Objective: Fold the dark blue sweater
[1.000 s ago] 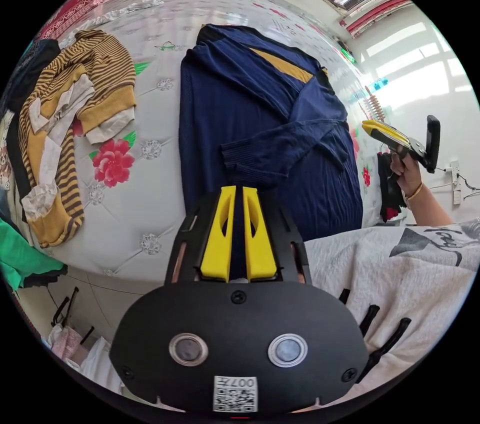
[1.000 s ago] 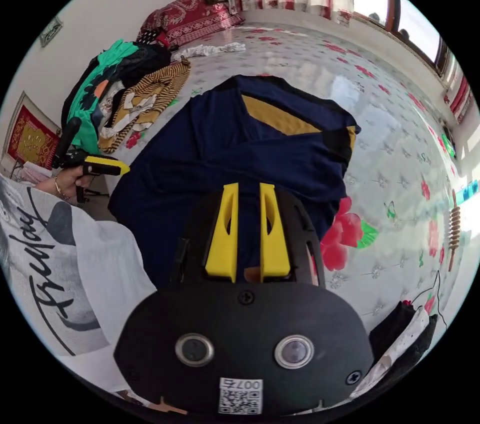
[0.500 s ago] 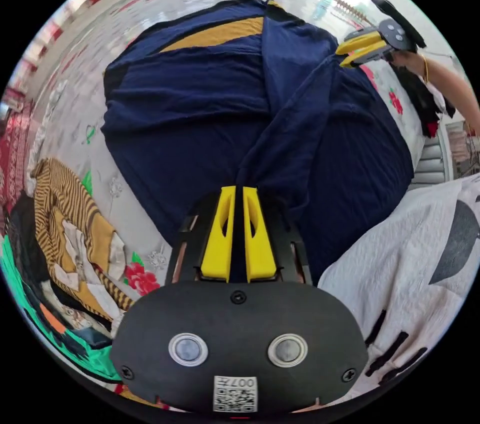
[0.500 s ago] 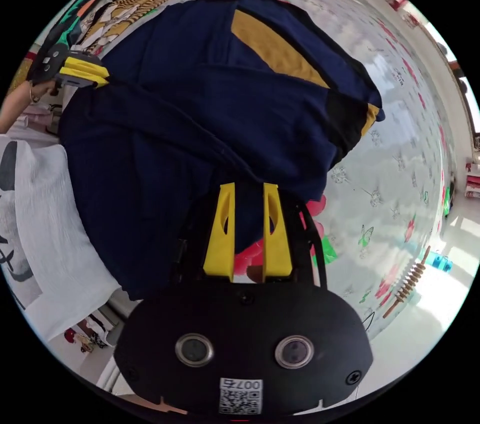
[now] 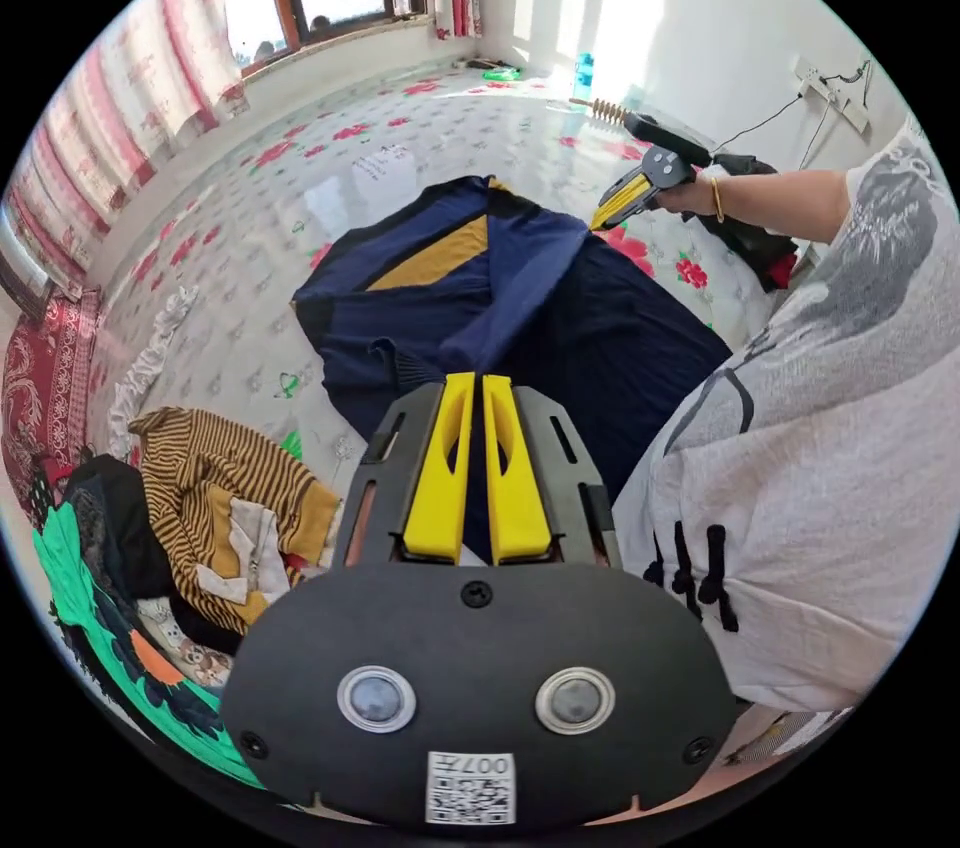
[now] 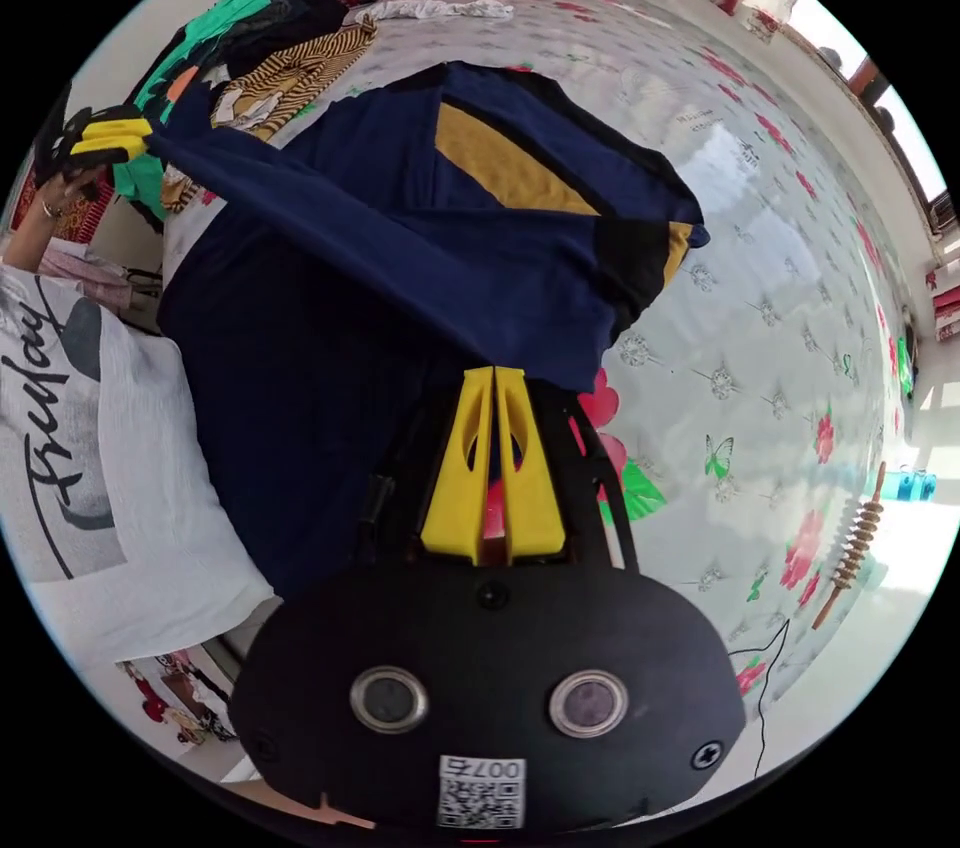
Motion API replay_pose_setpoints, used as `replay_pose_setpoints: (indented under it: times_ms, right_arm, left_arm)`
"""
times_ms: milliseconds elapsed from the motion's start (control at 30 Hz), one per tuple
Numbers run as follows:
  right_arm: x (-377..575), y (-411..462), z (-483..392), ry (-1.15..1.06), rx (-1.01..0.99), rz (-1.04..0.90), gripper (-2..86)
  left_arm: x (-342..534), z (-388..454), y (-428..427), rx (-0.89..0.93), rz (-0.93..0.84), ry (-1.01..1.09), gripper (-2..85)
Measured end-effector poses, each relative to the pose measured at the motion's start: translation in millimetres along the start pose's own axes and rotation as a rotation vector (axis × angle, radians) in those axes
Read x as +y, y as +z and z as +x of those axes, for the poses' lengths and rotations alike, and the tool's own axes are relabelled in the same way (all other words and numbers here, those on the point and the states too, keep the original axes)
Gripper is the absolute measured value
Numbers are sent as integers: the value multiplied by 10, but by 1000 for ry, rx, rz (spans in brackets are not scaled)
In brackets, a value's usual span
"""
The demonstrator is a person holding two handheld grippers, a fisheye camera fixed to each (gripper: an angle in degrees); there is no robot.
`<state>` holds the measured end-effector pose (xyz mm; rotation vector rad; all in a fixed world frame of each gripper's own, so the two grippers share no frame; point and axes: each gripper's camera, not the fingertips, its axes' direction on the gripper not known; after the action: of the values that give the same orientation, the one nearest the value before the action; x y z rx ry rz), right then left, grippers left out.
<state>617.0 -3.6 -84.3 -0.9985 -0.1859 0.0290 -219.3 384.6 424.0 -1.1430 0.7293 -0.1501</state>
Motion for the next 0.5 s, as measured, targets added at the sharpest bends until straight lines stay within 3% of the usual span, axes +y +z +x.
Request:
replay_pose_setpoints:
  times_ms: [233,500]
  right_arm:
    - [104,401,232,108,-112,-122,-1]
    - [69,37,909,272,-77,47,9]
  left_arm:
    - [448,335,1025,272,-260,-189,33]
    - [256,-177,878,217,-137,-352,11]
